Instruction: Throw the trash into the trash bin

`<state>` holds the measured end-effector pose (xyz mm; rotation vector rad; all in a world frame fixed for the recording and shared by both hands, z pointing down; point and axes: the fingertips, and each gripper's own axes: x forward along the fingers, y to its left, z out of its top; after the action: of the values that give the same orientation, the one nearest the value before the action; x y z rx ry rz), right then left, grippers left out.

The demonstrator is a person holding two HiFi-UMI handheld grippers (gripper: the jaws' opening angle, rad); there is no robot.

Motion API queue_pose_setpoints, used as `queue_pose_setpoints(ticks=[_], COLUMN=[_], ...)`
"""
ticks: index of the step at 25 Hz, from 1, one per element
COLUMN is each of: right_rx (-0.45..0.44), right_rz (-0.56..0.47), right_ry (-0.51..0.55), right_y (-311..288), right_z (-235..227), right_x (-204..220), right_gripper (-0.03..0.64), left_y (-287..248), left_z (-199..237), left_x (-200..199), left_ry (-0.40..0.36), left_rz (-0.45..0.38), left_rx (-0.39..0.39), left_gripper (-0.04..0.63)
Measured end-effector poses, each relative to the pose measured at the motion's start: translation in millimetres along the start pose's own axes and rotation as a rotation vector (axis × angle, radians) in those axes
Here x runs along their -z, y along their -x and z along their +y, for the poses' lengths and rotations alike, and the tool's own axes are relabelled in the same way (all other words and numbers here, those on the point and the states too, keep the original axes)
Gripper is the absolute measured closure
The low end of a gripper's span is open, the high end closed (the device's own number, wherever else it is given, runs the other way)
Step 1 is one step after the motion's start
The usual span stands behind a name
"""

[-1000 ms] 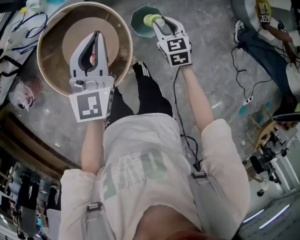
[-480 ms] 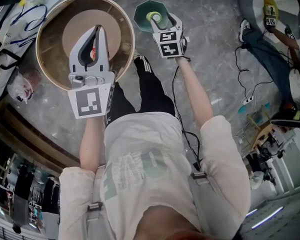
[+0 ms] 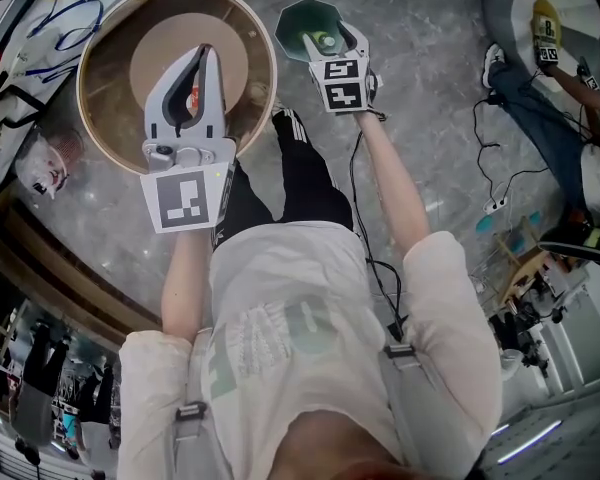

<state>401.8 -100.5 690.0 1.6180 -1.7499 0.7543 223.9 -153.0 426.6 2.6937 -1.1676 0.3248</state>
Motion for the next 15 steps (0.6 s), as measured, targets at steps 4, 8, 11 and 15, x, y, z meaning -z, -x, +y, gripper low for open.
queue_pose_setpoints(ticks=[4,8,11,15], right_rx=[-0.012,-0.057,-0.095,-0.136], right_rz=[-0.026,-0.081,-0.111,-0.257], right_ry=[-0.029,-0.051,-0.066,-0.07], right_y=[10,27,44,78], right_z=[7,24,43,62], right_x=[-8,-30,-50,-116], right_gripper=[0.351,0.351,0.351,0.511], left_y=[9,22,39,63], left_z=[2,-2,0,25], left_x=[-5,-22,-32,-58], left_ry=[-0.003,0.012,0.019,-0.001], left_rz=[-0.02,-0.082,-0.106,-0.171], left_rx=[-0.015,-0.017,-0.036,-0.109], left_gripper=[0.583,0.583,0.583,0.583])
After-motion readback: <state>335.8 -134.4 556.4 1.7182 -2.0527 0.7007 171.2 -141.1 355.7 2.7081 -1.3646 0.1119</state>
